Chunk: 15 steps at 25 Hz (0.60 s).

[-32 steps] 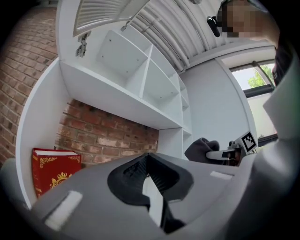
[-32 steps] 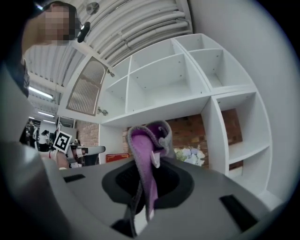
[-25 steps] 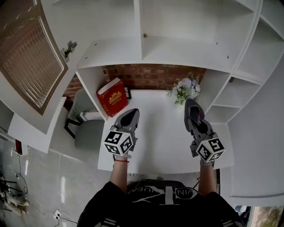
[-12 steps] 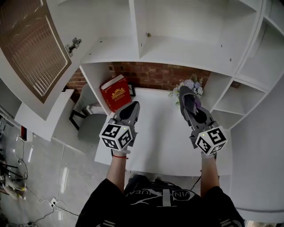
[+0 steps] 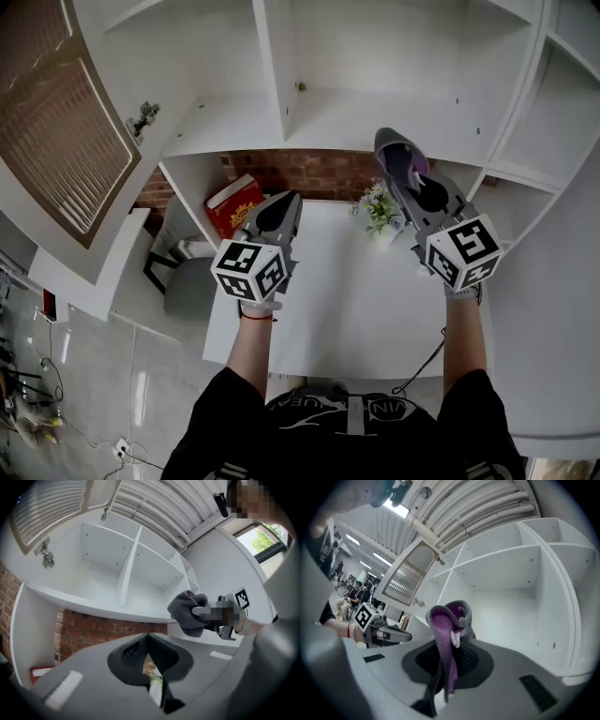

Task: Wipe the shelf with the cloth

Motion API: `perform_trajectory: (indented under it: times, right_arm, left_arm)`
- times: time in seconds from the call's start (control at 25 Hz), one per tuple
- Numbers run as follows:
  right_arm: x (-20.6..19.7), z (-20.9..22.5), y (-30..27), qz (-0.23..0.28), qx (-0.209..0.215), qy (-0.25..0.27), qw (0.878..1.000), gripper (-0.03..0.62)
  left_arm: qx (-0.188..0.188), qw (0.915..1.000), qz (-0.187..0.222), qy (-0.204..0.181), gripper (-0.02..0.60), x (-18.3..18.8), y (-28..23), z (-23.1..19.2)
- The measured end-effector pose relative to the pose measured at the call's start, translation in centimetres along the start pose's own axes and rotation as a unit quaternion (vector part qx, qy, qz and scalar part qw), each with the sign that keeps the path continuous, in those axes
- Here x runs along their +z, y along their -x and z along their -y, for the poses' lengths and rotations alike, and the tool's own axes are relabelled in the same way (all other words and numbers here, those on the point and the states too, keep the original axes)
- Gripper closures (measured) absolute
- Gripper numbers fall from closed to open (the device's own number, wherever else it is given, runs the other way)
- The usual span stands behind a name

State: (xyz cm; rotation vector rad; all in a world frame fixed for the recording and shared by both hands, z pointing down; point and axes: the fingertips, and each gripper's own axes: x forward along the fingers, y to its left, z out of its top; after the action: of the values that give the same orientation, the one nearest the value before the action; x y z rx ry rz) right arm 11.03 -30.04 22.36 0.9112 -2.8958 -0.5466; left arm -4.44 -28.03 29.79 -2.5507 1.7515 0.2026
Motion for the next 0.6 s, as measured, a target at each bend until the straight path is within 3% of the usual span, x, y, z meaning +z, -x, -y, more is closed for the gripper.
perform_trajectory:
  times: [0.16, 0.32, 0.44, 0.52, 0.6]
  right_arm:
    - [1.4, 1.6, -2.3, -0.037, -0.009, 0.070, 0.997, 0.544]
    - [1.7, 2.8, -5.0, -0.100, 0.023, 0.138, 0.985, 0.544]
    - [3.2, 4.5, -6.5, -0.115, 0.002, 0.179, 0.977, 0.544]
    - [4.2, 5.7, -7.4, -0.128, -0.019, 0.221, 0.967, 0.544]
    - [3.8, 6.9, -8.4, -0.169, -0.031, 0.274, 0.946, 0.543]
  left_arm:
    - [-0.007, 0.9998, 0.001, -0.017, 0.571, 1.1, -1.0, -0.4]
    - [-0.006, 0.9997, 0.007, -0.024, 0.571, 2.0, -1.0, -1.3]
    - [-0.003, 0.9996, 0.014, -0.026, 0.571, 2.3, -0.6, -2.2]
    - [-0.001, 0.9996, 0.016, -0.024, 0.571, 2.4, -0.5, -2.8]
    - [-0.002, 0.9995, 0.021, -0.022, 0.571, 2.5, -0.5, -3.2]
